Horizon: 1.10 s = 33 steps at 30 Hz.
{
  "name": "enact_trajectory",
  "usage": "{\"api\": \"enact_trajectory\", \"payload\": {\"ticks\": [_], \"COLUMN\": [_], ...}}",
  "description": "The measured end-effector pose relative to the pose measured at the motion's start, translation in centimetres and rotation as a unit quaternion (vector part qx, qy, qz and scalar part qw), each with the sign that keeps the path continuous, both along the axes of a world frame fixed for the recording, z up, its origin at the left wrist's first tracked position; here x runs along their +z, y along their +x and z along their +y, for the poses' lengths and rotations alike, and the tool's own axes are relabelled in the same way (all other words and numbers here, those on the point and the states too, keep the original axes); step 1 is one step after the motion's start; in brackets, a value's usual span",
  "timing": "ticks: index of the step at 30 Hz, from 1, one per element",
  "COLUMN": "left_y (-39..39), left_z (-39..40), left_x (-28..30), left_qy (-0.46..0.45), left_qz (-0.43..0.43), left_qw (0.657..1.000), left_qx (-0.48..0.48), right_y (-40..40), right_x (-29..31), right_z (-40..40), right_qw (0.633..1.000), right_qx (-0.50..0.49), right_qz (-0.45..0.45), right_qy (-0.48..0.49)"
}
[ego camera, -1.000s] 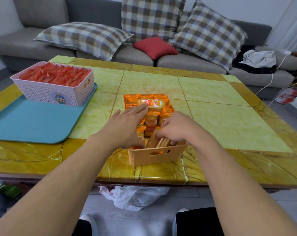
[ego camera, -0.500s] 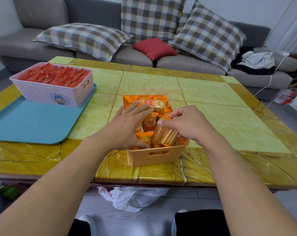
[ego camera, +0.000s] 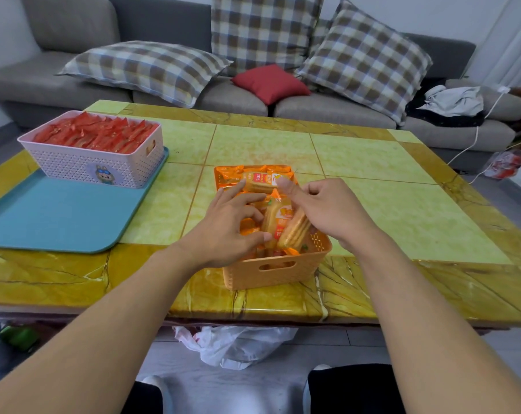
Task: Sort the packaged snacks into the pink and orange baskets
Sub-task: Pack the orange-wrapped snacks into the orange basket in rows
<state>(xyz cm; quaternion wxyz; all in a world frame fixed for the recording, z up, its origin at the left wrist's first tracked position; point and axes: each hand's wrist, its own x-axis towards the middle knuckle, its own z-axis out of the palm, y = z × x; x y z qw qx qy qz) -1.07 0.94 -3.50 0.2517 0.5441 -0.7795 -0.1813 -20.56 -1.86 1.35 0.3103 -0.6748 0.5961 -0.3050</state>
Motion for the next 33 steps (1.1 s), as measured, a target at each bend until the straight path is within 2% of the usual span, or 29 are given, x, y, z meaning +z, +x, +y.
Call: {"api": "enact_trajectory", "payload": {"ticks": [3, 6, 12, 19, 23, 30, 33], "left_y": [0.1, 0.0, 0.0, 0.1, 0.2, 1.1, 1.1], "left_z": [-0.1, 0.0, -0.2, -0.1, 0.0, 0.5, 0.5], "left_x": [0.1, 0.0, -0.3, -0.2, 0.0, 0.4, 0.4], "left_qy": [0.009, 0.006, -0.009, -0.005, -0.005, 0.094, 0.122], "left_qz": [-0.001, -0.024, -0.062, -0.114, -0.078, -0.036, -0.038], "left_qw": [1.000, 1.000, 0.998, 0.993, 0.997, 0.994, 0.992], "left_qx": [-0.003, -0.007, -0.014, -0.012, 0.007, 0.030, 0.014], "right_y": [-1.1, -1.8, -1.4, -1.1, -0.9, -0.4, 0.6], "right_x": [0.2, 0.2, -0.2, 0.1, -0.5, -1.1, -1.3], "right_z": [-0.5, -0.6, -1.1, -1.3, -1.6, -1.9, -1.5], "right_qw": [0.999, 0.993, 0.992, 0.986, 0.983, 0.981, 0.971], "right_qx": [-0.018, 0.037, 0.092, 0.088, 0.071, 0.080, 0.071], "right_qz": [0.030, 0.107, 0.091, 0.144, 0.157, 0.158, 0.212], "right_qy": [-0.015, -0.016, -0.001, -0.015, -0.069, -0.084, -0.082]}}
